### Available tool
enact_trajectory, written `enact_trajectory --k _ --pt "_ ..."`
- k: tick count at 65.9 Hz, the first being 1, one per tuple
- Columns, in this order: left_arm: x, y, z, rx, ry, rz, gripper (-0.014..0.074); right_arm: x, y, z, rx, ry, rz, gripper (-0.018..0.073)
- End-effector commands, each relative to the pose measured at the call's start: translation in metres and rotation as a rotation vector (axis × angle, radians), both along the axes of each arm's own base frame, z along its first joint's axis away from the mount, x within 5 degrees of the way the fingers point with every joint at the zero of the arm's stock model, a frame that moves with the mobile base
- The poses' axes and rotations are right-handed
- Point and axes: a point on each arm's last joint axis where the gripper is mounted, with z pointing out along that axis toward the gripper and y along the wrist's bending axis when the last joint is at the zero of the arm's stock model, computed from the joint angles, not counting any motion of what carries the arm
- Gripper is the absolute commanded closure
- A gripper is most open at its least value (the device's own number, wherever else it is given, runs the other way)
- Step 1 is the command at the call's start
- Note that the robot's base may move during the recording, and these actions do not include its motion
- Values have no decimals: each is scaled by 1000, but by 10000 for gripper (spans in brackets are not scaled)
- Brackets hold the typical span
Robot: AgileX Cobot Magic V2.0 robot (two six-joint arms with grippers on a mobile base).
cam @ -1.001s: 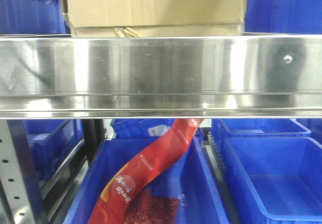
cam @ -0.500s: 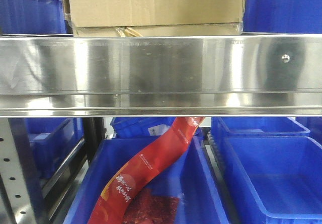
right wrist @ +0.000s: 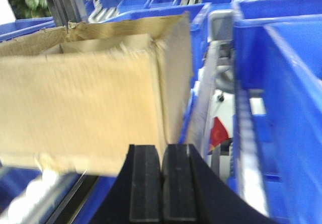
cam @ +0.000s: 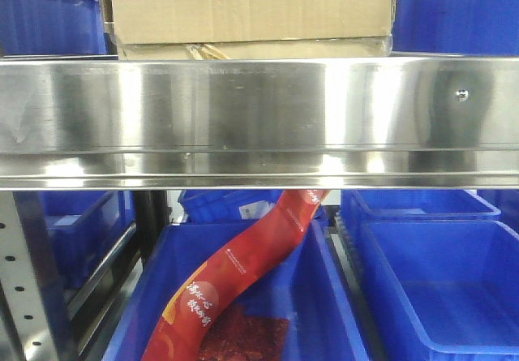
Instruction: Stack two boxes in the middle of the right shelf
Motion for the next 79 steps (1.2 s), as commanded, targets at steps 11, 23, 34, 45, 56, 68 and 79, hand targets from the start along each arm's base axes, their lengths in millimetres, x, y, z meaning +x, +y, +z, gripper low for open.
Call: enact_trajectory --k 11,23,34,45,56,68,79 --pt "-53 34 -30 -40 -56 48 708 -47 -12 -29 4 -59 -10 722" --pt "-83 46 -28 -77 -142 47 708 -66 -15 -21 22 -142 -9 722" --pt "-95 50 -20 -98 -212 41 708 -70 -16 -18 28 -179 -2 722" --pt "-97 51 -19 -101 -220 41 708 -70 -16 -18 28 -179 -2 722" --pt "-97 51 -19 -101 -220 41 708 -70 -15 -18 37 -175 -2 722" --pt "-97 51 -19 -101 -220 41 708 -75 -18 -28 -109 -175 -5 722" --pt "-97 51 -19 -101 -220 41 708 -86 -27 -47 -271 -265 -102 722"
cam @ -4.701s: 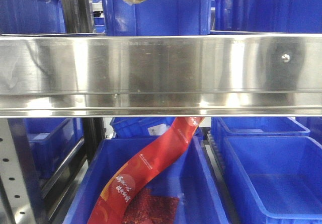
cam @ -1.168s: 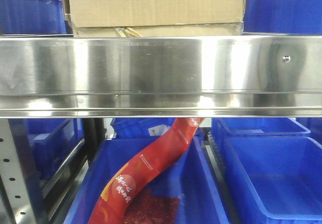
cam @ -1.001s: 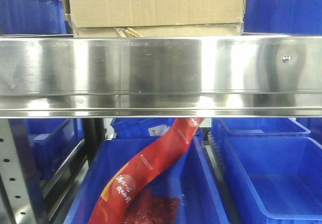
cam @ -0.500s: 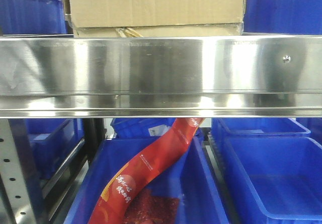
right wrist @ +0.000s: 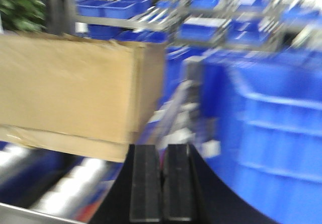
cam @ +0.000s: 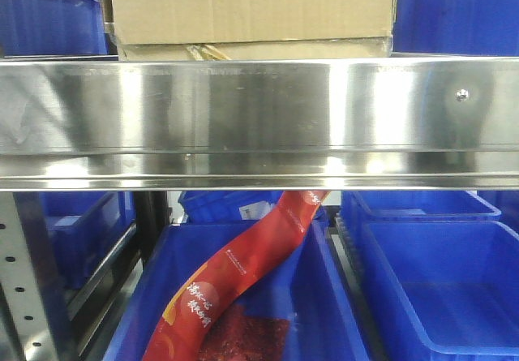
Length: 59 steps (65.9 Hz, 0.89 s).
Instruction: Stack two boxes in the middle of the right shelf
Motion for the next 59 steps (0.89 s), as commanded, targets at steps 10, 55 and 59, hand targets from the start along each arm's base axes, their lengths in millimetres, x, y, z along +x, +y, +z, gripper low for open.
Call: enact_trajectory --k 10,55,59 --pt "-1 0 2 -9 -21 -2 708 -12 -9 -44 -45 -53 -124 722" --pt "-1 0 2 -9 -21 -2 708 -29 -13 -118 27 -74 -196 722" --pt "-1 0 2 -9 -21 -2 708 -28 -11 -118 28 -73 -167 722"
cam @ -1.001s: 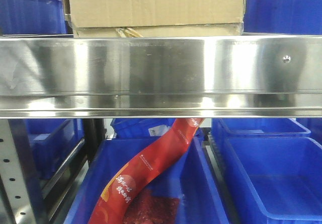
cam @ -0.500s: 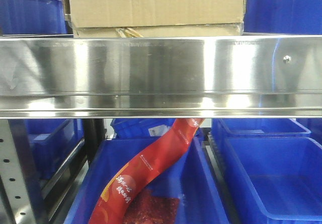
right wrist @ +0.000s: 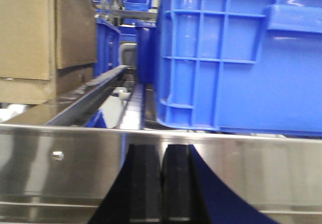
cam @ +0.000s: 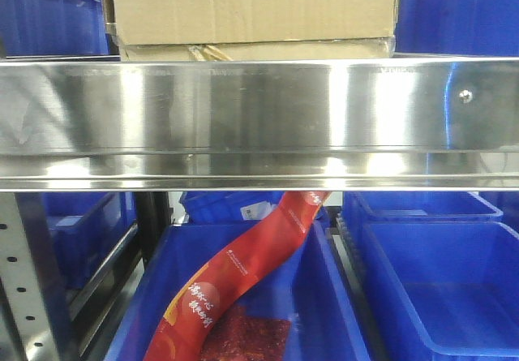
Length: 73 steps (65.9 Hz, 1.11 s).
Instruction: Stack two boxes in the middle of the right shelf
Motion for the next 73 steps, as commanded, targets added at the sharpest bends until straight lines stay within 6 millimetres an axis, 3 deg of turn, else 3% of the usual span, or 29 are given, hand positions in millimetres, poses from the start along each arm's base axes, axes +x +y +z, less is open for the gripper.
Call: enact_trajectory --k 1,55,65,73 --pt "-1 0 3 -9 -23 -4 708 0 2 2 -5 -26 31 722" --pt "-1 0 2 -9 -21 -4 708 0 5 2 -5 -34 88 722" --pt "-8 11 1 130 -70 80 708 0 5 2 -5 -34 88 722" --pt "-22 23 -23 288 -75 174 708 0 5 2 -5 -34 88 722"
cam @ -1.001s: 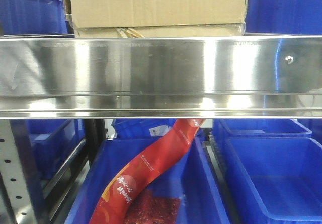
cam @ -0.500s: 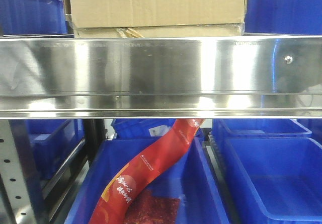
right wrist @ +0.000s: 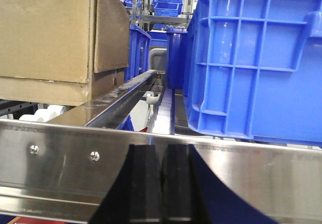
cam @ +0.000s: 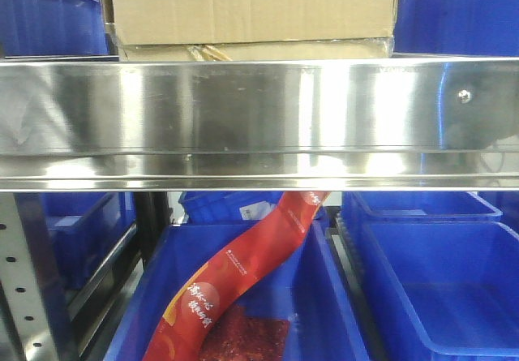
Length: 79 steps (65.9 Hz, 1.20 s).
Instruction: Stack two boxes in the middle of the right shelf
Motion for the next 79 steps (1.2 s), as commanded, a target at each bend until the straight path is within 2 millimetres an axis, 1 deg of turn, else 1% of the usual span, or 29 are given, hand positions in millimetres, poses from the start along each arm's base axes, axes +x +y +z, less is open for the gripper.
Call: enact_trajectory --k 1,3,18,22,25,34,37,41,49,53,58,79 --pt "-9 6 -16 120 -10 52 708 0 0 2 -3 -25 -1 722" --pt "-12 8 -24 142 -8 76 708 0 0 2 -3 -25 -1 722" --pt "-28 17 -88 113 42 194 708 0 0 2 -3 -25 -1 722" --pt "-31 17 -105 107 47 198 708 0 0 2 -3 -25 -1 722" --pt "-33 17 -113 105 35 192 708 0 0 2 -3 -25 -1 722" --pt "-31 16 -142 104 -10 174 708 0 0 2 -3 -25 -1 722" --pt "-31 16 -138 77 -70 177 708 0 0 2 -3 -25 -1 722" --pt "-31 16 -145 78 5 173 708 0 0 2 -3 -25 -1 722" --pt "-31 16 -146 54 12 172 708 0 0 2 -3 -25 -1 722" --pt "-31 16 -145 51 2 172 708 0 0 2 -3 -25 -1 722" --pt "-31 16 -144 7 5 171 708 0 0 2 -3 -25 -1 722" --pt "-31 16 -140 1 -42 172 708 0 0 2 -3 -25 -1 722"
